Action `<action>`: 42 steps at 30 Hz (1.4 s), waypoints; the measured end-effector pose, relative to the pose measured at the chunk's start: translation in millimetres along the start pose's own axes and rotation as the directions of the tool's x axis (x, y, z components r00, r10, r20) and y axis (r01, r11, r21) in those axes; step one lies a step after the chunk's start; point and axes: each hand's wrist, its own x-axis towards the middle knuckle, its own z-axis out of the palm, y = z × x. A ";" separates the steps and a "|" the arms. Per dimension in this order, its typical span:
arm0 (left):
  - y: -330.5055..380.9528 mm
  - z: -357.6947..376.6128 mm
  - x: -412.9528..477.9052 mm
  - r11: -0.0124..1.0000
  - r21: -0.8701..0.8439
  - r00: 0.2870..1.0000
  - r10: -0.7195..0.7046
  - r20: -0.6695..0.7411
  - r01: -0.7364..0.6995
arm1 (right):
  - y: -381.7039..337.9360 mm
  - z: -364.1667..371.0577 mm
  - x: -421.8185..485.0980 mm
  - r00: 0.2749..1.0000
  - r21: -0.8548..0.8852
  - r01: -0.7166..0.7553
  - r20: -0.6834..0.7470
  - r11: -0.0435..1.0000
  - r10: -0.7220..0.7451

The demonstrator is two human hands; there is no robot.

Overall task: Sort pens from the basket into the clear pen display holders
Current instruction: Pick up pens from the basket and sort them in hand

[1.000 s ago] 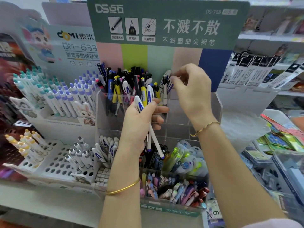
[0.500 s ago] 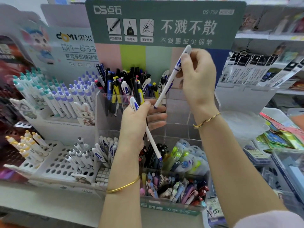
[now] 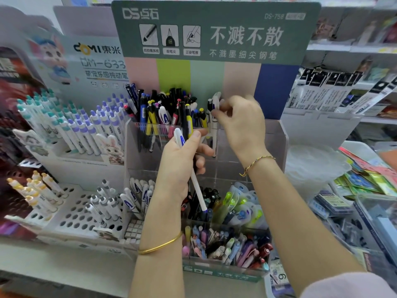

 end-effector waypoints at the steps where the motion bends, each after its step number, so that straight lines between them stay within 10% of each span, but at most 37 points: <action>1: -0.3 -0.1 0.5 1.000 -0.006 1.000 0.006 0.012 -0.006 | 0.8 -0.8 -0.2 1.000 -0.026 -0.019 0.012 0.999 0.019; 6: -0.3 1.9 0.5 0.999 -0.039 0.994 -0.006 0.108 0.011 | -5.6 -20.0 -6.5 0.993 0.176 0.007 -0.118 0.984 0.014; 11: 2.3 5.6 -0.7 0.998 -0.053 0.981 -0.035 0.192 0.046 | -22.1 -41.7 -15.9 0.912 0.415 -0.170 0.411 0.894 -0.017; 14: 2.2 5.3 -1.6 0.997 -0.050 0.980 -0.047 0.195 0.058 | -20.7 -41.6 -15.6 0.869 0.479 -0.276 0.494 0.833 0.003; 20: 2.9 -2.0 -0.7 0.996 -0.017 0.995 -0.088 0.048 0.089 | -15.7 -36.5 3.8 0.981 0.723 -0.059 -0.087 0.689 0.175; 27: 1.6 -4.5 3.2 0.999 0.015 0.999 -0.039 -0.030 0.039 | -14.0 -17.3 4.7 0.968 0.481 0.081 -0.247 0.873 0.046; 36: 5.4 -3.4 4.5 0.999 0.040 0.999 -0.020 -0.037 0.021 | -1.7 -3.5 3.2 0.990 -0.137 -0.070 0.109 0.988 0.085; 42: 5.2 0.1 2.9 0.998 0.055 1.000 0.003 0.017 -0.004 | -0.5 -10.9 1.4 0.990 -0.032 -0.107 0.089 0.994 0.109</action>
